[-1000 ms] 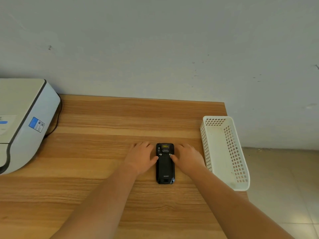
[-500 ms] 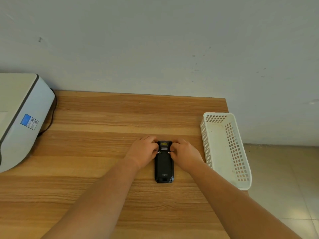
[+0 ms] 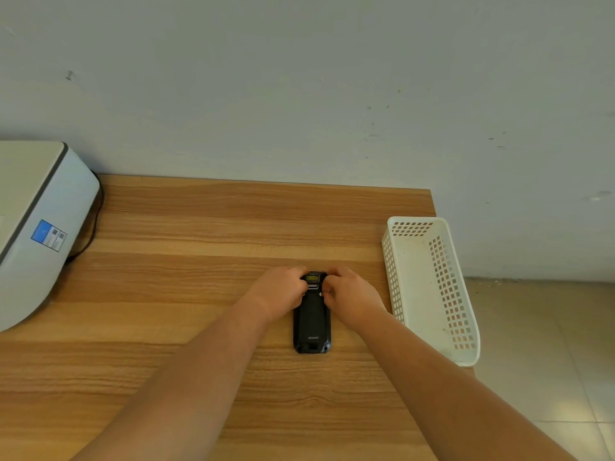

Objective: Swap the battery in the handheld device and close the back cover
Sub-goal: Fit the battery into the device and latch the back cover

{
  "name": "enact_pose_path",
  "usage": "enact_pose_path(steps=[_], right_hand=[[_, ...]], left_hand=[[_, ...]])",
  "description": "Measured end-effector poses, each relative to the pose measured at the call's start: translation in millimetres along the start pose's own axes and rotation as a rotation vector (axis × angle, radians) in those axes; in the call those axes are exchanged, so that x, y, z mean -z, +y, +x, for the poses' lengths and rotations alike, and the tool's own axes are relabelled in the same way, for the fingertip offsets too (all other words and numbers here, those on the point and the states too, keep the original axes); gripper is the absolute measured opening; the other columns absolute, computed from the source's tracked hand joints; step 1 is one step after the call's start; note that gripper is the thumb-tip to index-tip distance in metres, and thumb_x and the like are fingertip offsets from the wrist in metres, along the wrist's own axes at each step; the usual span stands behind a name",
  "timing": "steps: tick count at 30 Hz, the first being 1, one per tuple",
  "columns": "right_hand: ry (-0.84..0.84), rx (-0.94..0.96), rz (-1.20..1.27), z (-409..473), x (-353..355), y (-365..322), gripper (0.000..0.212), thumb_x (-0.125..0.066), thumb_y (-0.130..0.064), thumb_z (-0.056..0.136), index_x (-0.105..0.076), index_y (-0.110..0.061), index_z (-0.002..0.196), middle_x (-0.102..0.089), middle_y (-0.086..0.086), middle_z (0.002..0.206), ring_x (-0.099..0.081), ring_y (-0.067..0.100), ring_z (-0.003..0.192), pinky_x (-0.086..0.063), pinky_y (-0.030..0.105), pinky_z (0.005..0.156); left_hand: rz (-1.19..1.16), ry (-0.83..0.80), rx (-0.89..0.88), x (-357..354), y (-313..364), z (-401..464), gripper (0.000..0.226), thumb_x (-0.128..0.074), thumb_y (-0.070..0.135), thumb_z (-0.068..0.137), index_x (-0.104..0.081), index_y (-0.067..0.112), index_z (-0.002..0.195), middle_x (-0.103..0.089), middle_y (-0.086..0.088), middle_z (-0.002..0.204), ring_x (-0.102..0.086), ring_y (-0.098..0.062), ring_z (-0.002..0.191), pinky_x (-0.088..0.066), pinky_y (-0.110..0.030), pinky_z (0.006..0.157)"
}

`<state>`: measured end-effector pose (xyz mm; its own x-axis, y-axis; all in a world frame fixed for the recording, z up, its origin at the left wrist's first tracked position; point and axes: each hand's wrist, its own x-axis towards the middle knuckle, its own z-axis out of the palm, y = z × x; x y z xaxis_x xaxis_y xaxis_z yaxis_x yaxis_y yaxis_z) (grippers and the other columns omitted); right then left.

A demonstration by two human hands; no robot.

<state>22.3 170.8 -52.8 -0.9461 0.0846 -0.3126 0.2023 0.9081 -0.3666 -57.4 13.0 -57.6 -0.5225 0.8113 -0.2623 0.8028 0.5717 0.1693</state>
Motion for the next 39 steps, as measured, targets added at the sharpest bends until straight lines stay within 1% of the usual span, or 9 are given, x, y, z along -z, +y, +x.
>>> enact_pose_path(steps=[6,10,14,22,26,29,32,35,39], right_hand=[[-0.030,0.009,-0.049,4.5,0.5,-1.4,0.025,-0.056,-0.026,0.094,-0.065,-0.018,0.116,-0.049,-0.001,0.132,-0.058,0.021,0.103,-0.053,0.035,0.081],[-0.066,0.034,-0.113,7.8,1.3,-4.8,0.024,-0.054,-0.025,0.095,-0.062,-0.015,0.115,-0.047,0.003,0.127,-0.056,0.020,0.094,-0.049,0.030,0.073],[-0.080,0.057,-0.163,9.7,-0.5,-5.3,0.021,-0.053,-0.024,0.095,-0.060,-0.014,0.112,-0.046,0.005,0.122,-0.049,0.017,0.080,-0.045,0.030,0.065],[-0.062,0.065,-0.174,7.9,-2.8,-3.8,0.024,-0.053,-0.025,0.095,-0.060,-0.014,0.115,-0.044,0.006,0.129,-0.060,0.025,0.090,-0.052,0.033,0.071],[-0.061,0.084,-0.180,7.0,-7.0,-4.8,0.023,-0.052,-0.025,0.096,-0.060,-0.014,0.114,-0.045,0.005,0.130,-0.061,0.023,0.088,-0.055,0.034,0.072],[-0.038,0.076,-0.194,6.5,-8.2,-5.2,0.024,-0.050,-0.026,0.096,-0.059,-0.016,0.117,-0.045,0.004,0.131,-0.059,0.023,0.093,-0.053,0.035,0.072],[-0.047,0.108,-0.182,6.6,-5.9,-1.6,0.025,-0.051,-0.025,0.096,-0.059,-0.016,0.117,-0.044,0.004,0.135,-0.054,0.023,0.108,-0.054,0.037,0.079],[-0.061,0.180,-0.189,8.5,-3.6,2.0,0.027,-0.051,-0.024,0.096,-0.061,-0.015,0.119,-0.041,0.004,0.141,-0.048,0.022,0.119,-0.053,0.035,0.086],[-0.117,0.196,-0.200,15.0,-2.2,2.2,0.024,-0.052,-0.022,0.096,-0.061,-0.013,0.116,-0.043,0.004,0.137,-0.056,0.024,0.106,-0.052,0.035,0.085]], left_hand=[[-0.063,0.014,-0.006,0.5,-2.3,-1.6,0.030,-0.057,0.019,0.095,-0.065,0.008,0.122,-0.049,-0.007,0.142,-0.054,-0.024,0.120,-0.047,-0.036,0.099],[-0.094,0.042,0.006,-2.4,-3.4,-1.9,0.027,-0.058,0.018,0.095,-0.067,0.009,0.118,-0.048,-0.006,0.144,-0.052,-0.022,0.123,-0.045,-0.032,0.102],[-0.084,0.052,-0.006,-3.8,-4.5,-0.4,0.026,-0.059,0.018,0.094,-0.068,0.008,0.116,-0.051,-0.007,0.139,-0.054,-0.023,0.119,-0.047,-0.032,0.099],[-0.015,-0.041,-0.066,1.7,-7.8,6.5,0.027,-0.060,0.015,0.093,-0.065,0.003,0.117,-0.055,-0.011,0.130,-0.059,-0.025,0.108,-0.052,-0.037,0.090],[0.044,-0.072,-0.069,9.3,-12.0,10.0,0.019,-0.057,0.010,0.093,-0.068,0.007,0.108,-0.063,-0.007,0.109,-0.062,-0.021,0.095,-0.055,-0.035,0.081],[-0.007,-0.071,-0.056,12.5,-14.2,10.2,0.018,-0.055,0.010,0.094,-0.069,0.010,0.105,-0.064,-0.004,0.105,-0.063,-0.020,0.092,-0.054,-0.034,0.080],[-0.110,-0.030,-0.019,11.1,-15.0,2.4,0.020,-0.055,0.014,0.095,-0.070,0.011,0.108,-0.062,-0.001,0.123,-0.062,-0.019,0.105,-0.052,-0.033,0.089],[-0.222,-0.002,0.036,6.0,-15.6,-8.9,0.024,-0.057,0.021,0.096,-0.071,0.014,0.113,-0.049,0.003,0.146,-0.054,-0.016,0.123,-0.045,-0.033,0.103],[-0.337,-0.030,0.116,-0.4,-9.0,-16.6,0.035,-0.060,0.030,0.095,-0.065,0.016,0.126,-0.038,0.008,0.154,-0.045,-0.013,0.132,-0.035,-0.031,0.111]])
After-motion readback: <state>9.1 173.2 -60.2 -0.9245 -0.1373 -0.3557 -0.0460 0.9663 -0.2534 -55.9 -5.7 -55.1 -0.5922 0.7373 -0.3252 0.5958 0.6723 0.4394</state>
